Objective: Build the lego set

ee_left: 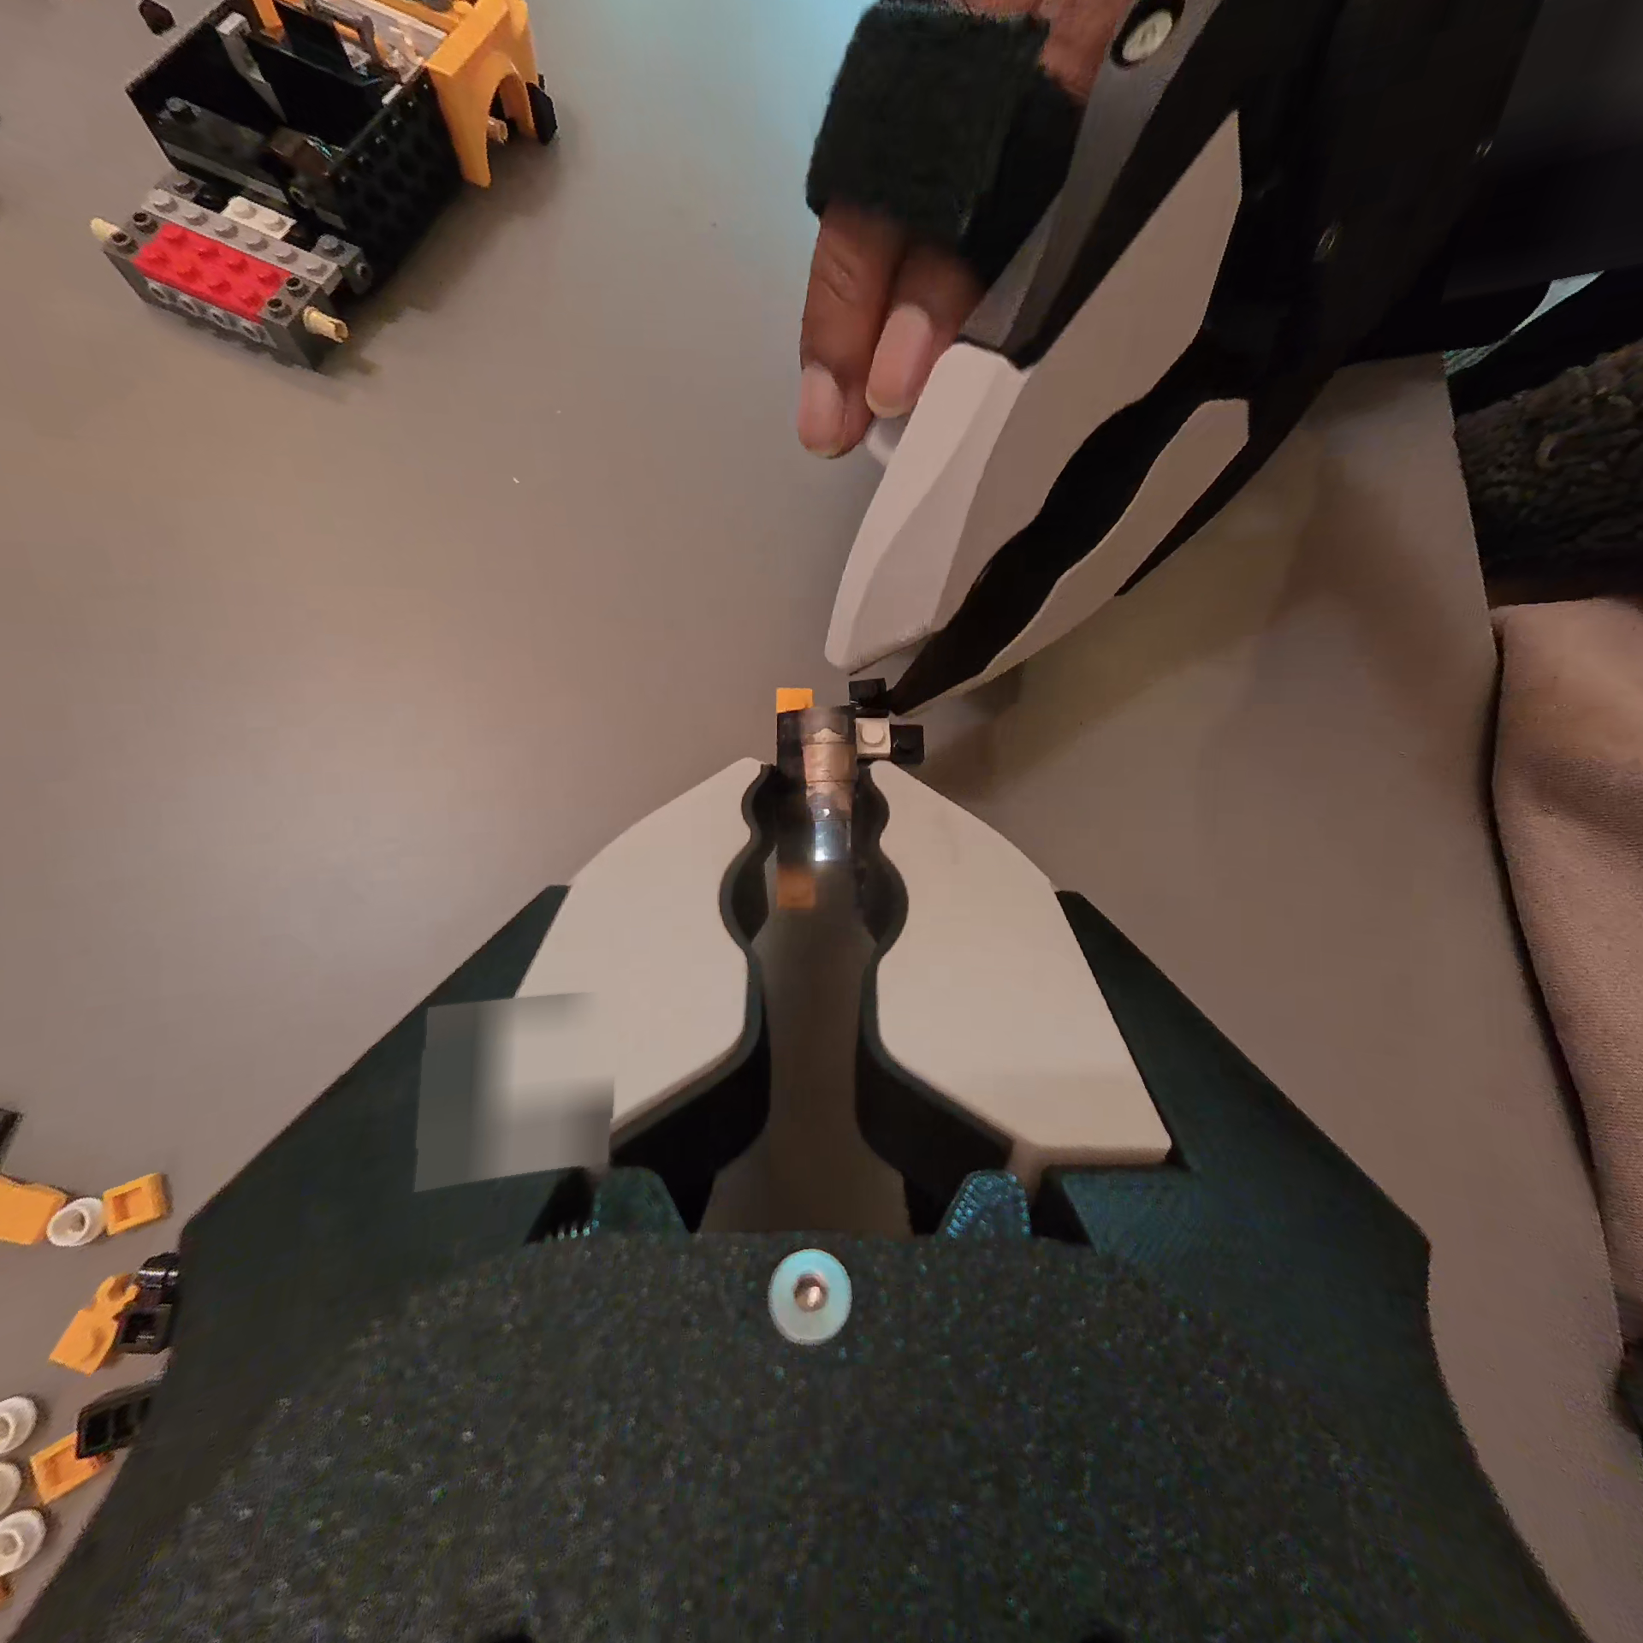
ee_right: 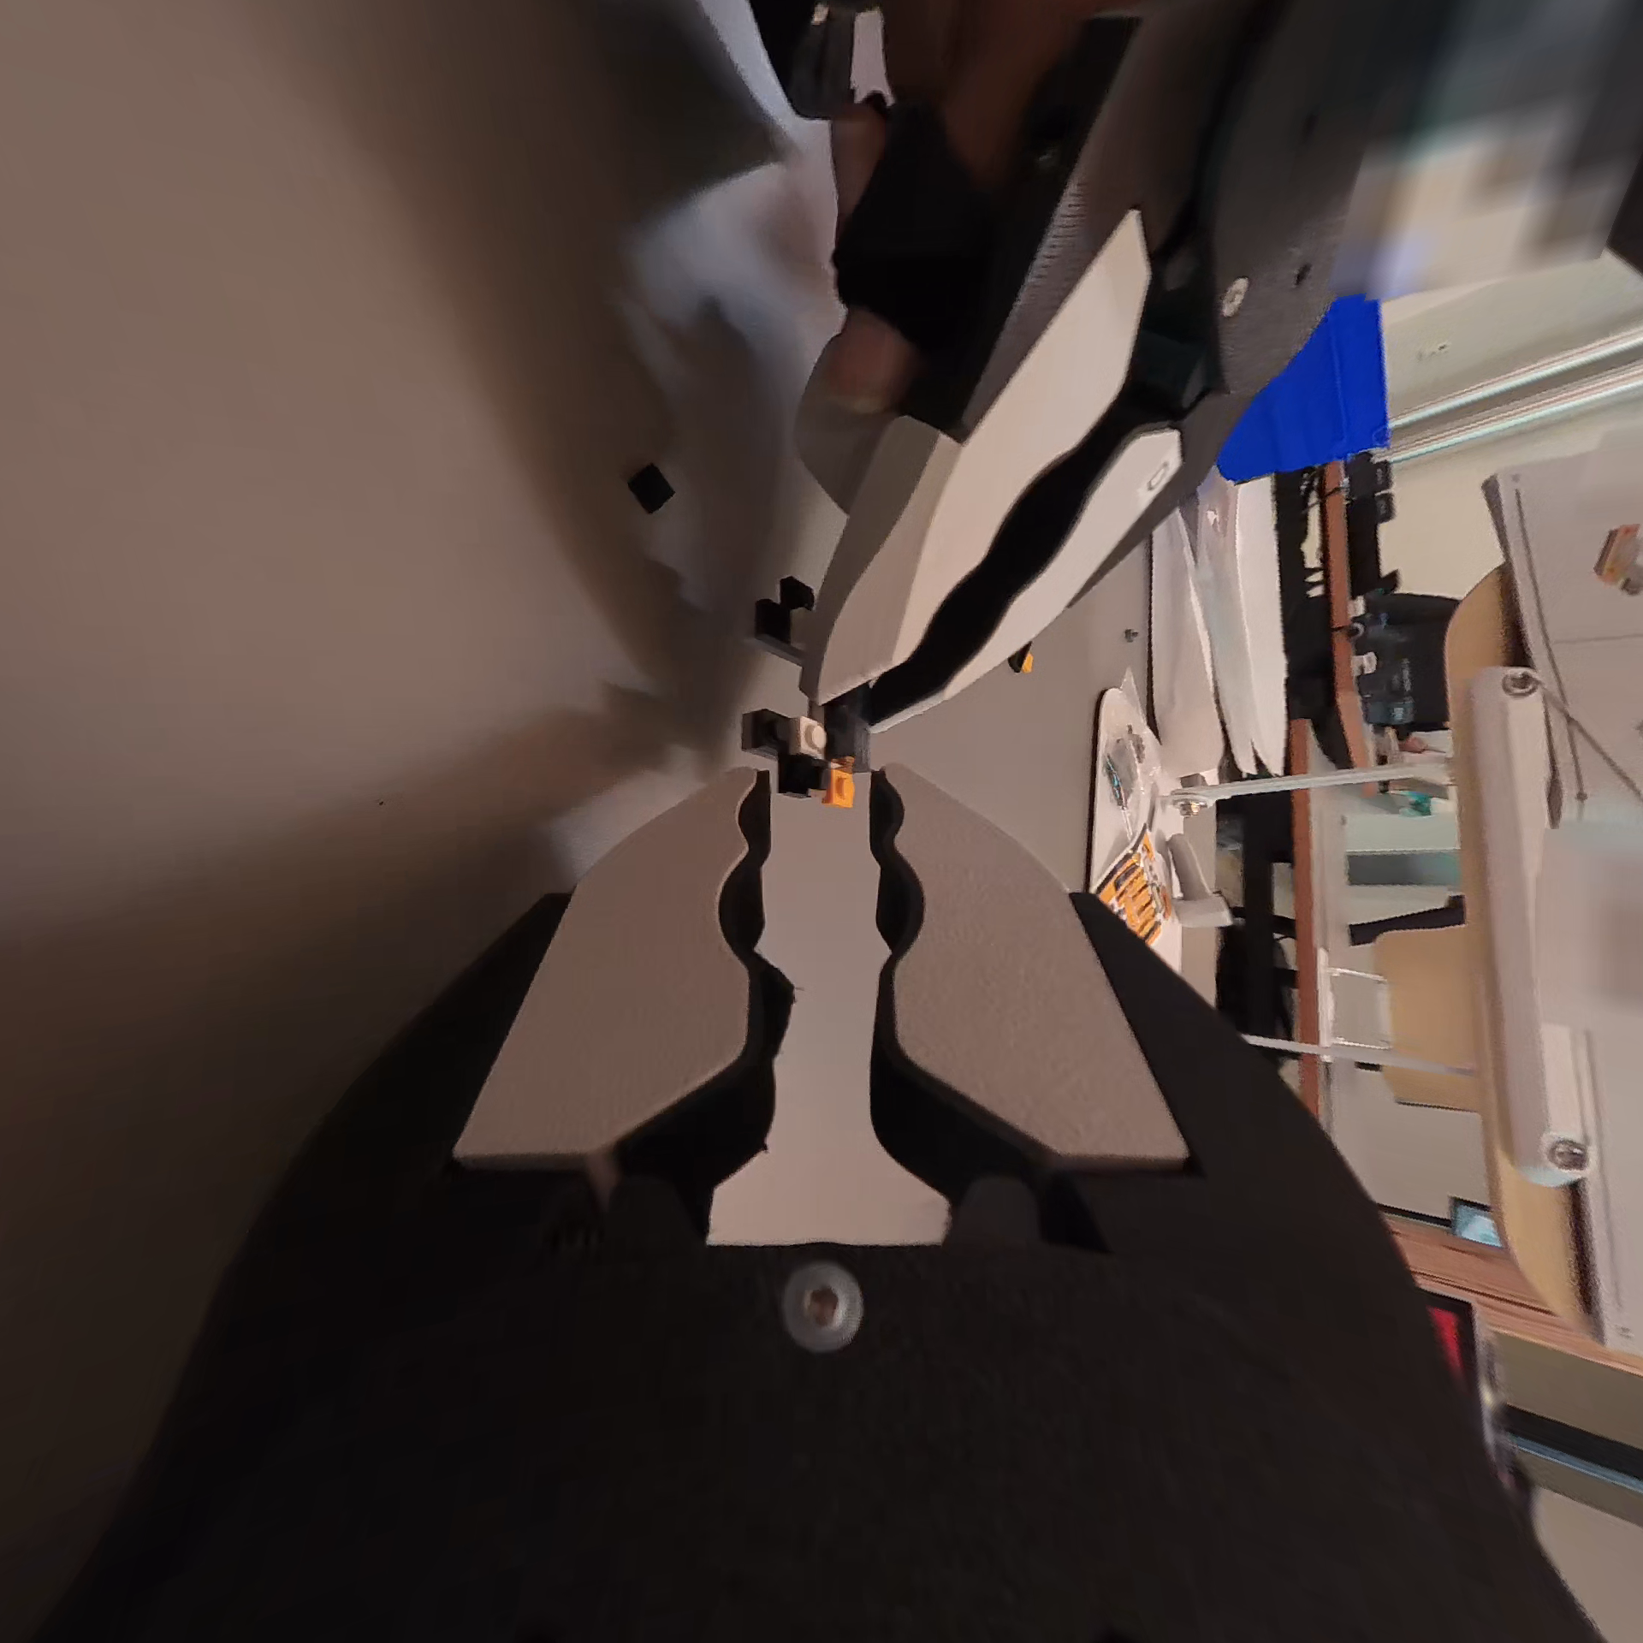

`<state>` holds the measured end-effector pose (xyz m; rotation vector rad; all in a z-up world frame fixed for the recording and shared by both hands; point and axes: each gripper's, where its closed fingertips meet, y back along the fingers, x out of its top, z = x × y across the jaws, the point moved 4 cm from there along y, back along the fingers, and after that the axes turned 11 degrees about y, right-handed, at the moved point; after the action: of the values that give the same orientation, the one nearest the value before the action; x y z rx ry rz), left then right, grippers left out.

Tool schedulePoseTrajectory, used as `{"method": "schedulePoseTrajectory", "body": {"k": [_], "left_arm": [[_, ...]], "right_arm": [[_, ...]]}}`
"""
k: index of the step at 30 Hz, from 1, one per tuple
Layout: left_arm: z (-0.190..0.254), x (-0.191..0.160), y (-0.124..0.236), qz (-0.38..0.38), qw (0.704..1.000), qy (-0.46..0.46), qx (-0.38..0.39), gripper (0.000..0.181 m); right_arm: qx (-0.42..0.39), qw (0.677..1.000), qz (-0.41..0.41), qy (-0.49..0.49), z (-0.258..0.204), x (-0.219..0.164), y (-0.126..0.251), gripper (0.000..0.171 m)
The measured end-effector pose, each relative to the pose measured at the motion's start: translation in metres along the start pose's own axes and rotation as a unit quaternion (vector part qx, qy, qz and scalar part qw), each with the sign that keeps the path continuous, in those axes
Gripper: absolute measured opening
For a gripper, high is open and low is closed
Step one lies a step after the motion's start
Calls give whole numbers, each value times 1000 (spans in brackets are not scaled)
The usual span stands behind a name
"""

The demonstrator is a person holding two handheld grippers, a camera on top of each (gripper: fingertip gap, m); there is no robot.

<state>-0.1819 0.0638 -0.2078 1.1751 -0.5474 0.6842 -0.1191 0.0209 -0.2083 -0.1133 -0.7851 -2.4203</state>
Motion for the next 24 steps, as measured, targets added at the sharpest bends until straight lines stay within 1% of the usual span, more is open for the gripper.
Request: {"method": "schedulePoseTrajectory", "body": {"k": [4,10,13,17,24], "left_arm": [[-1,1,1,3,1000,8,1,16],[-1,5,3,18,999,41,-17,16],[-2,6,4,27,996,82,-36,16],[-3,8,8,39,985,153,-75,16],[-3,7,10,47,966,219,-127,16]], "right_arm": [[0,1000,-10,5,-2,-3,-3,19],[-25,999,-24,32,0,-3,-3,11],[-41,997,-32,51,2,-2,-2,11],[-57,997,-34,47,7,-1,1,10],[-59,997,-27,42,9,2,4,9]]}}
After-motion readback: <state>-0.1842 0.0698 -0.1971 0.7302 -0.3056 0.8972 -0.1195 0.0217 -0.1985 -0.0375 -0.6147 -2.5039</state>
